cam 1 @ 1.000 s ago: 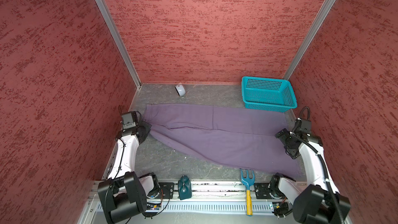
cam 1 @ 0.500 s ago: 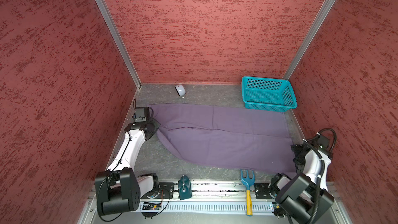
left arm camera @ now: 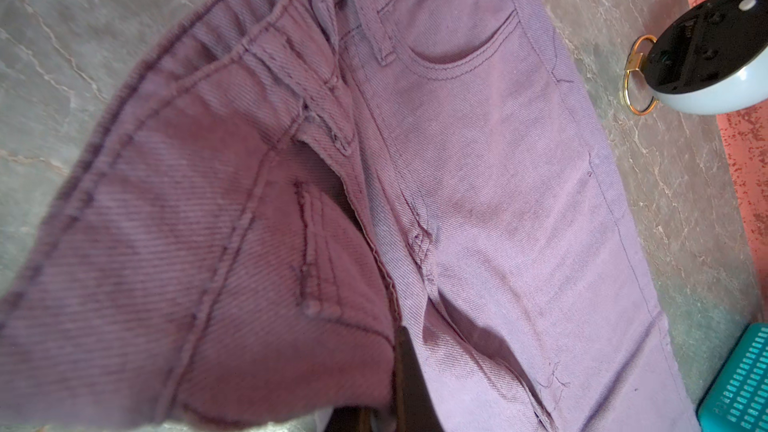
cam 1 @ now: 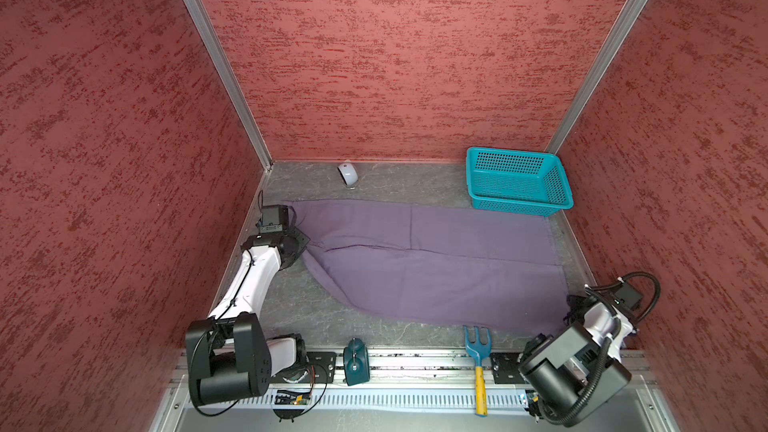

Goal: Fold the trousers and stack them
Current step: 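Fold the lifted near edge over toward the far edge with both grippers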

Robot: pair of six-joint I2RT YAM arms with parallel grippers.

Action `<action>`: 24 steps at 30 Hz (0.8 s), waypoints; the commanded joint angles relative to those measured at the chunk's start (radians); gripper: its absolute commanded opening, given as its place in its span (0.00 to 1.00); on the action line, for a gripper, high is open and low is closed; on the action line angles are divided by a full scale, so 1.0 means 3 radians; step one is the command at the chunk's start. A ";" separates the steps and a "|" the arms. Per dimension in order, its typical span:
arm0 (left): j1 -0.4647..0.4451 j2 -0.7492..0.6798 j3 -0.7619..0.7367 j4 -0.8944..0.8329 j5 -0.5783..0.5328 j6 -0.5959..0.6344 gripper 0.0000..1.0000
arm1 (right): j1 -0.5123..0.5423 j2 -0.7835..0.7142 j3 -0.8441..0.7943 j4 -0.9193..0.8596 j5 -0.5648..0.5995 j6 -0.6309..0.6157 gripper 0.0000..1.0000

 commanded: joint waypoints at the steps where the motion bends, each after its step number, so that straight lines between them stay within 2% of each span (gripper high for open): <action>1: 0.0113 0.0036 -0.0017 0.0073 0.0170 -0.0032 0.00 | -0.0042 0.0066 -0.0152 0.0106 -0.0215 0.0027 0.35; 7: 0.0359 0.0020 0.0052 0.0013 0.0295 -0.0071 0.00 | -0.0061 -0.0147 0.0276 -0.0170 -0.0206 -0.0112 0.01; 10: 0.0538 -0.0007 0.0187 -0.0132 0.0324 -0.0095 0.00 | -0.0063 -0.0109 0.0474 -0.0179 -0.0253 -0.0156 0.00; 14: 0.0866 -0.0017 0.0362 -0.0243 0.0488 -0.0110 0.00 | -0.0060 -0.0085 0.0505 0.0273 -0.0764 -0.0032 0.00; 16: 0.1040 -0.0022 0.0428 -0.0267 0.0569 -0.0134 0.00 | -0.0058 -0.0020 0.0613 0.0387 -0.0897 -0.0018 0.00; 20: 0.1320 -0.0032 0.0612 -0.0240 0.0801 -0.0219 0.00 | 0.0021 0.0122 0.1016 0.0305 -0.0710 -0.0241 0.00; 24: 0.1385 -0.0063 0.0828 -0.0144 0.0765 -0.0306 0.00 | 0.0236 0.0064 0.1083 0.0560 -0.0469 -0.0140 0.00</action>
